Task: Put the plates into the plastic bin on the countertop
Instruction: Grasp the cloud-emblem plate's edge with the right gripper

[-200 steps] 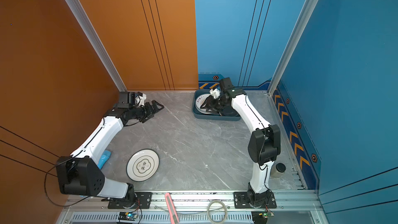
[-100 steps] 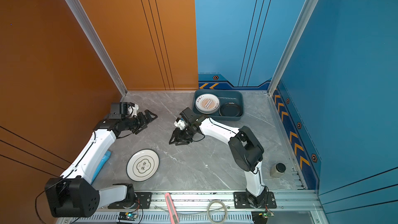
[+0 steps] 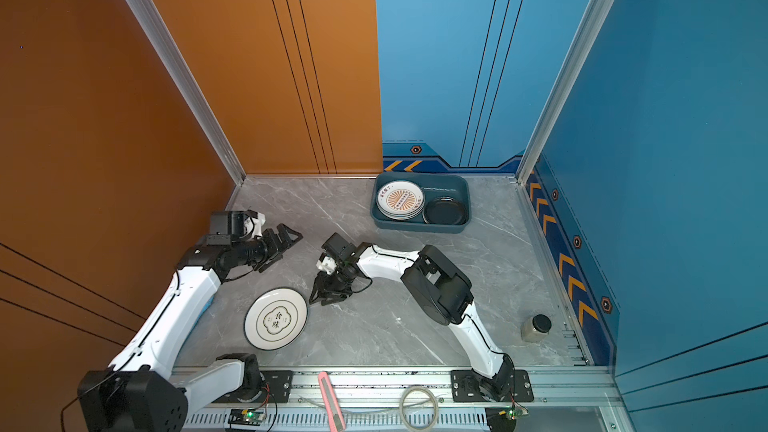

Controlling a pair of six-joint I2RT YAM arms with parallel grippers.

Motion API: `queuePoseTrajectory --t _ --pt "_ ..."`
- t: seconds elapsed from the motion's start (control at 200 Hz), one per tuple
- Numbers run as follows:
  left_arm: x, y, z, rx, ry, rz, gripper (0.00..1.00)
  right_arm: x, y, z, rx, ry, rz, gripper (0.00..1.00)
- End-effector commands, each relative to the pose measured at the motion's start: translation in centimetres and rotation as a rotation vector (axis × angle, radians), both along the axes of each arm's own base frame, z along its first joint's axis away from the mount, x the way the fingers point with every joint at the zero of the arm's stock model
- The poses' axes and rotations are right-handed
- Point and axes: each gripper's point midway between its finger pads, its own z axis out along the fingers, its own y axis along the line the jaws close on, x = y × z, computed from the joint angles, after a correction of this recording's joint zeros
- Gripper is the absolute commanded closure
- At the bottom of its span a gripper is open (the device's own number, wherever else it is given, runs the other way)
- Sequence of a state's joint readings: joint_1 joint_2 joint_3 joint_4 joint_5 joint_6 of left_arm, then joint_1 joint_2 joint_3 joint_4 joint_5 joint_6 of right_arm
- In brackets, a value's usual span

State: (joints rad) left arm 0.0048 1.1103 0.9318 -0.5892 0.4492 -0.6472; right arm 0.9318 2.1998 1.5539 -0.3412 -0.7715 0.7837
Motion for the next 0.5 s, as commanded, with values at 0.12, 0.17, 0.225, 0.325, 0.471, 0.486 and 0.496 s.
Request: queuePoseTrajectory --t 0.12,0.17,0.225,0.325,0.471,0.486,0.496 --pt "-1.5 0.0 -1.0 -0.005 0.032 0.004 0.02 -0.7 2.4 -0.2 0.059 0.036 0.013 0.55" --pt "-1.6 0.0 -1.1 -0.005 0.033 0.005 0.02 -1.0 2.8 -0.4 0.063 0.042 0.017 0.55" --pt "-1.7 0.0 -1.1 -0.006 0.034 0.007 0.02 -1.1 3.1 -0.7 0.062 0.049 0.018 0.55" --pt "-1.6 0.1 -1.3 -0.005 0.039 0.007 0.02 -1.2 3.5 -1.2 0.057 0.060 0.018 0.56" --pt "-1.5 0.1 -1.4 -0.002 0.041 0.006 0.02 -1.6 3.8 -2.2 0.045 0.083 0.018 0.58" --pt "-1.5 0.2 -1.4 -0.002 0.042 0.007 0.02 -1.7 3.8 -2.4 0.044 0.085 0.018 0.59" --pt "-1.5 0.1 -1.4 -0.003 0.043 0.006 0.02 -1.7 3.8 -2.5 0.042 0.087 0.018 0.59"
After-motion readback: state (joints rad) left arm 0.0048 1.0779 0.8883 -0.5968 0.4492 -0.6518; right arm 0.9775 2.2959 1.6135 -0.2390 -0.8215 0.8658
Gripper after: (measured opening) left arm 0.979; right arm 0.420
